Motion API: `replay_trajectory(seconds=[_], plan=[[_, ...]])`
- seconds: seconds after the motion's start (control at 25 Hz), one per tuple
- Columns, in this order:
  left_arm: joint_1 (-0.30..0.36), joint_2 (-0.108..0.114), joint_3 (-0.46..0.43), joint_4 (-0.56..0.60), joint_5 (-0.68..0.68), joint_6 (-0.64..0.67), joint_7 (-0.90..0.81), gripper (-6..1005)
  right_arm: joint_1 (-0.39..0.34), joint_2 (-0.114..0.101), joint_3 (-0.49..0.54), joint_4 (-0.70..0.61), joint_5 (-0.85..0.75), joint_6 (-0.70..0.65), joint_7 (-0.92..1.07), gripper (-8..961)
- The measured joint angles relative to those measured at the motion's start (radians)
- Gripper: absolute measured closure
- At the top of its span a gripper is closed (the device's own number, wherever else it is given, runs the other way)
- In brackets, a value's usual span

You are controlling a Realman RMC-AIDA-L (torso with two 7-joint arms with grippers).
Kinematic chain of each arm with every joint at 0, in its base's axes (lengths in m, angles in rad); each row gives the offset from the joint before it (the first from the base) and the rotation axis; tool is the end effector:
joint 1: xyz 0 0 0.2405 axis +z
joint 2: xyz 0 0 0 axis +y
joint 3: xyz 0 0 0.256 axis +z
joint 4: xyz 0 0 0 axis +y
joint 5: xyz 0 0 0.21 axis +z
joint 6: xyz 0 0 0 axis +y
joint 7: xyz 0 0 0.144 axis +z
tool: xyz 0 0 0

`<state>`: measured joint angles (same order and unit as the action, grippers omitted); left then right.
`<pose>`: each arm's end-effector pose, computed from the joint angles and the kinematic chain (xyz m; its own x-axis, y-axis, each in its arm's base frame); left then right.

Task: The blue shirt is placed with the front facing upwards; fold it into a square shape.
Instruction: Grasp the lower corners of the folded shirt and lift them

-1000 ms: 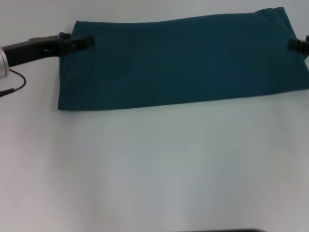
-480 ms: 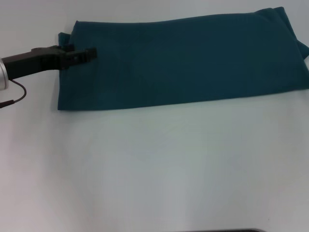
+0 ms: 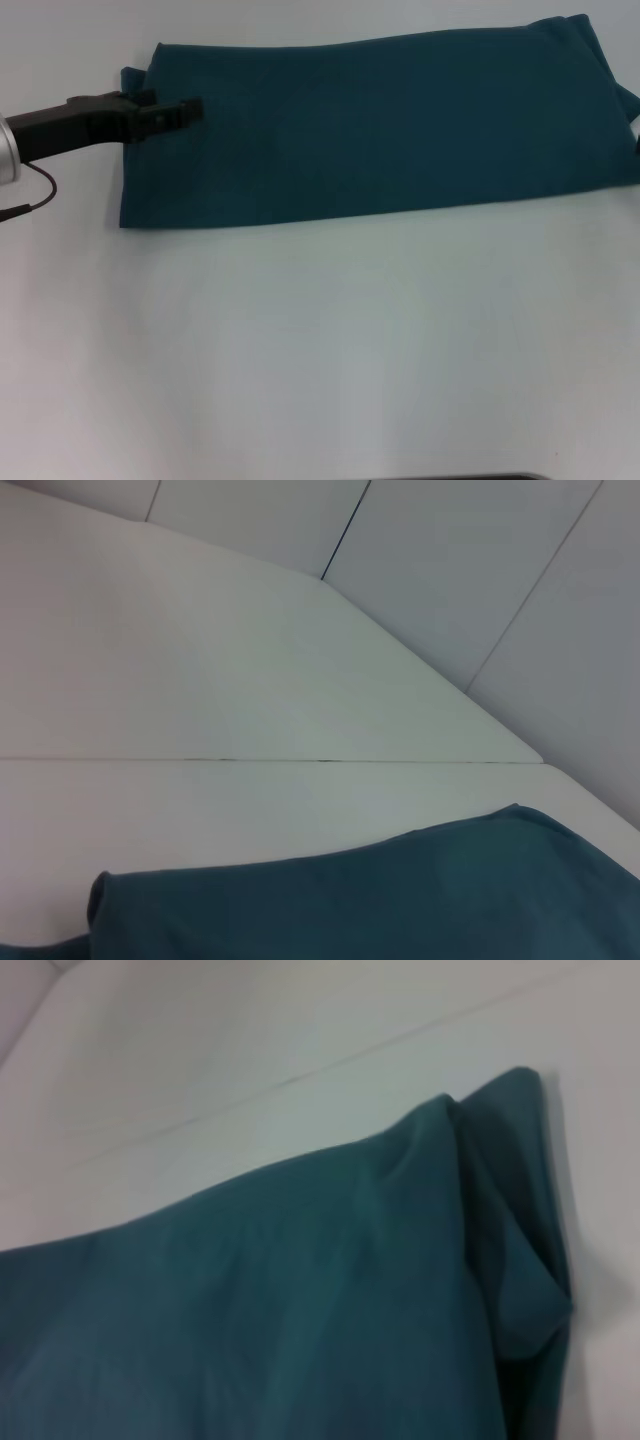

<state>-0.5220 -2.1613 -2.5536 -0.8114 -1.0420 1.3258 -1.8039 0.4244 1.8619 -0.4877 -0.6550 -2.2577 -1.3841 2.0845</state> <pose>-0.2764 0.3574 0.0093 0.5493 0.5953 0.5864 0.8072 -0.5595 -0.1882 0.3846 0.3174 0.1102 0.2556 -0.8010 -0.5414 -0.9638 -0.1672 -0.2077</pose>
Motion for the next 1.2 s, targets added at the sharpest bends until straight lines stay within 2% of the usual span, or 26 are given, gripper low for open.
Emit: replay_trajectory(seconds=[0.24,0.6,1.2], plan=[[-0.002,0.0,-0.001,-0.003,0.0,-0.006,0.0,140,0.01,0.011,-0.002,0.022,-0.002,0.038,-0.007,104],[-0.004,0.002,0.0,-0.001,0.001,-0.029,0.0,139,0.04,0.038,-0.015,0.042,-0.003,0.09,-0.011,118],[-0.006,0.002,0.011,0.0,0.002,-0.052,0.0,139,0.049,0.036,-0.027,0.074,-0.003,0.101,-0.007,142]])
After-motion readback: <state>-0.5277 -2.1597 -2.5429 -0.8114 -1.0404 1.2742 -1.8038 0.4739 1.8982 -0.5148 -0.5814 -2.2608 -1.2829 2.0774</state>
